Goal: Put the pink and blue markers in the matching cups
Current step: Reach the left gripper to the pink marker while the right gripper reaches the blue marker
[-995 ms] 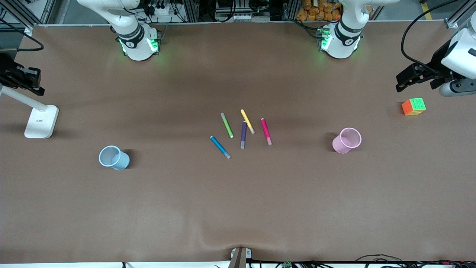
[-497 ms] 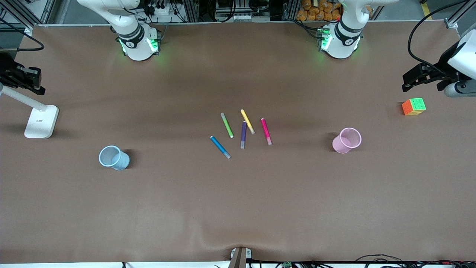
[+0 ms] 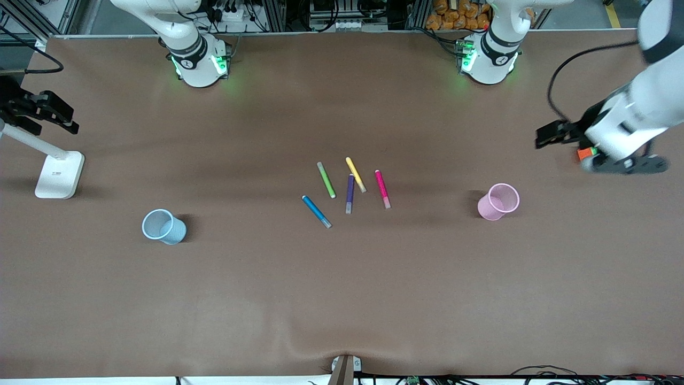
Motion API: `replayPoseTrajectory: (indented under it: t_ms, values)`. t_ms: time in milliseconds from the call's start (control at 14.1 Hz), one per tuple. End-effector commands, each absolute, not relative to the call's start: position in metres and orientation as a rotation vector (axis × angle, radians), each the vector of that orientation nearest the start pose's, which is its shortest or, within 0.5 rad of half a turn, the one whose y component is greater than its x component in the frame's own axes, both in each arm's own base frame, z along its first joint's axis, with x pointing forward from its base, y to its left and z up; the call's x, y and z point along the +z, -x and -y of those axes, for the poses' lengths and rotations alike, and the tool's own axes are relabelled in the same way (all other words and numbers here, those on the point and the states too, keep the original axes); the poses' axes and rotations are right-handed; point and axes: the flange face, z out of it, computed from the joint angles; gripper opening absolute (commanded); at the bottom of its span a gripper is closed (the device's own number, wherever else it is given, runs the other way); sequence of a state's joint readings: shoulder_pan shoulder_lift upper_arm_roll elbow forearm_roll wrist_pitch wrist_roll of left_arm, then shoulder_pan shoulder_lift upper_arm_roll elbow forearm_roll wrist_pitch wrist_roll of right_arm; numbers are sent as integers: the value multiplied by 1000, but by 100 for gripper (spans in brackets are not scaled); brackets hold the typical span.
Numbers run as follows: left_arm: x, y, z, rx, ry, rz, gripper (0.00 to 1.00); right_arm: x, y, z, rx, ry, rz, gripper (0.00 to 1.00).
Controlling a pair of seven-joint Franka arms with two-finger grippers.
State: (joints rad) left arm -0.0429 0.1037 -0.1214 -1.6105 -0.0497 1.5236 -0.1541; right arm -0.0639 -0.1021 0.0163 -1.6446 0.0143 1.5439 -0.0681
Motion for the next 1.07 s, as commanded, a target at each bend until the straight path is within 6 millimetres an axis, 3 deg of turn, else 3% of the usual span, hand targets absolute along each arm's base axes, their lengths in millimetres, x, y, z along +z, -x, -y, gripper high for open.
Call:
replayPoseTrajectory:
  t_ms: [0,213,497,781,995]
  values:
    - [516,-572,134,405,3149,65,100,641,-517,21,9,3133,19,100]
    - [483,-574,169,489,3122,87,100,631,-521,3,38,3129,69,100]
    - [442,-579,213,510,3122,128,100,581,-547,-35,117,3065,174,100]
    - [378,-579,259,554,3095,172,100,541,-566,-92,144,3048,305,100]
    - [328,-570,312,529,3069,329,100,489,-582,-142,205,3034,427,100]
